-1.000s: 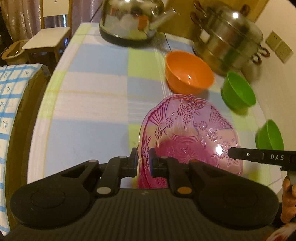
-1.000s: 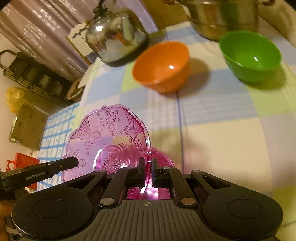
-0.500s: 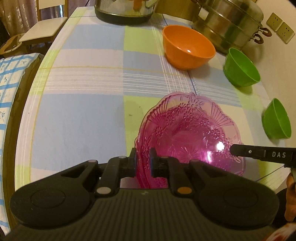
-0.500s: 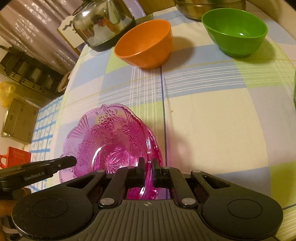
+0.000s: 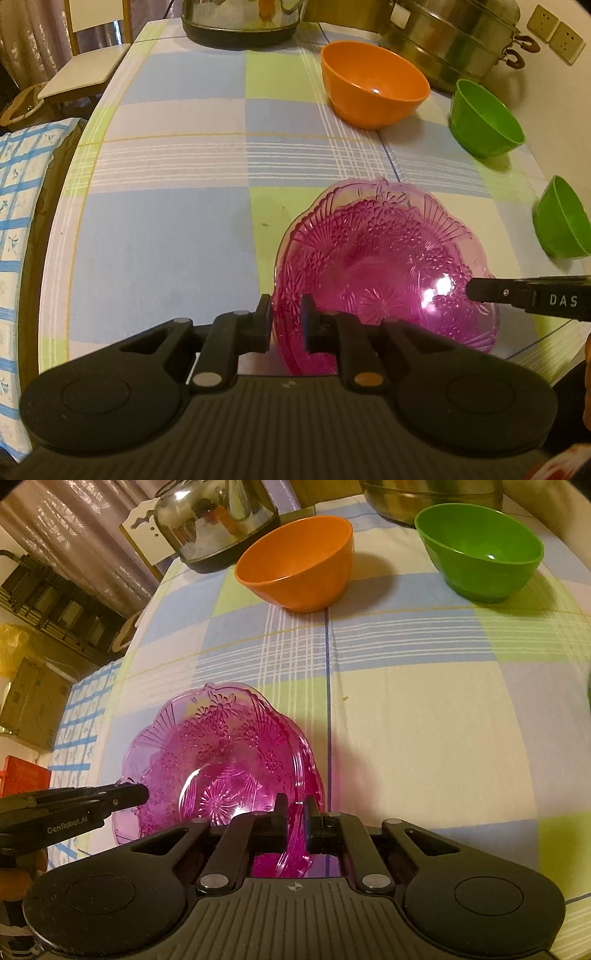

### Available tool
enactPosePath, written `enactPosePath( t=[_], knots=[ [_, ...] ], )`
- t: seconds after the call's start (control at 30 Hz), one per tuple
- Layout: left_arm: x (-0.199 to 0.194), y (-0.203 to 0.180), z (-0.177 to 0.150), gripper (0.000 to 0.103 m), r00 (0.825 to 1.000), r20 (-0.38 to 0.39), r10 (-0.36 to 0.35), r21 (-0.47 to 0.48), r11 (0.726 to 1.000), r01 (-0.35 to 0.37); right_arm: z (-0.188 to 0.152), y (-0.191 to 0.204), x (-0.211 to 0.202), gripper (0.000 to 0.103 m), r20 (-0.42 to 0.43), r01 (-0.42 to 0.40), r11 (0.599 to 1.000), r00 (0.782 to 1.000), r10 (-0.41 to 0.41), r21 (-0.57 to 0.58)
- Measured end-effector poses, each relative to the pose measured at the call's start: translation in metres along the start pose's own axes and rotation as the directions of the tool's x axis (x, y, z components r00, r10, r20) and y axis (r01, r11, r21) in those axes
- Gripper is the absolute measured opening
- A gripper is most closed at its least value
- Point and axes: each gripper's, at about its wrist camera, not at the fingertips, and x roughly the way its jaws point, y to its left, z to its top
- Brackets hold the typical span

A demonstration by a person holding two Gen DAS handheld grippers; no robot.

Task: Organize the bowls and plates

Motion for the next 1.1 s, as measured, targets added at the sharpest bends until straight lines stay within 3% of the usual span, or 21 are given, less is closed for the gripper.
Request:
enactPosePath(
  t=[0.33, 0.5, 0.53, 0.63, 0.77, 0.93, 1.1],
  knots=[
    [0.005, 0.000, -0.004, 0.016, 1.000, 0.004, 0.012, 0.005, 1.000, -0.012, -0.002, 0.001, 0.001, 0.008, 0.011, -0.005, 1.000, 1.000, 0.006, -0.025],
    [-0.001, 0.005, -0.001, 0.029, 0.999, 0.037, 0.009, -0.018, 1.000, -0.008, -0.002, -0.003, -0.005, 0.009, 0.051, -0.004, 1.000, 0.999, 0.004, -0.009],
    [-0.004, 0.005, -0.001, 0.030, 0.999, 0.045, 0.007, -0.022, 1.000, -0.006, -0.002, -0.004, -0.007, 0.015, 0.060, -0.007, 1.000, 0.998, 0.007, -0.004],
    [-0.014, 0.006, 0.002, 0.031, 0.998, 0.067, 0.006, -0.025, 1.000, -0.004, -0.002, -0.009, -0.019, 0.064, 0.108, -0.022, 1.000, 0.994, 0.020, 0.018],
    [-0.038, 0.001, 0.002, 0.033, 0.993, 0.114, 0.004, -0.021, 1.000, -0.002, -0.004, -0.012, -0.037, 0.065, 0.148, -0.009, 1.000, 0.989, 0.005, 0.027],
    [-0.076, -0.018, -0.012, 0.070, 0.984, 0.181, 0.006, 0.006, 1.000, -0.007, -0.023, -0.009, -0.063, 0.066, 0.185, 0.049, 0.999, 0.982, -0.046, -0.010],
    [-0.098, -0.043, -0.046, 0.087, 0.974, 0.225, -0.008, 0.027, 1.000, 0.002, -0.056, -0.004, -0.086, 0.066, 0.213, 0.109, 0.992, 0.972, -0.095, -0.058]
  ],
)
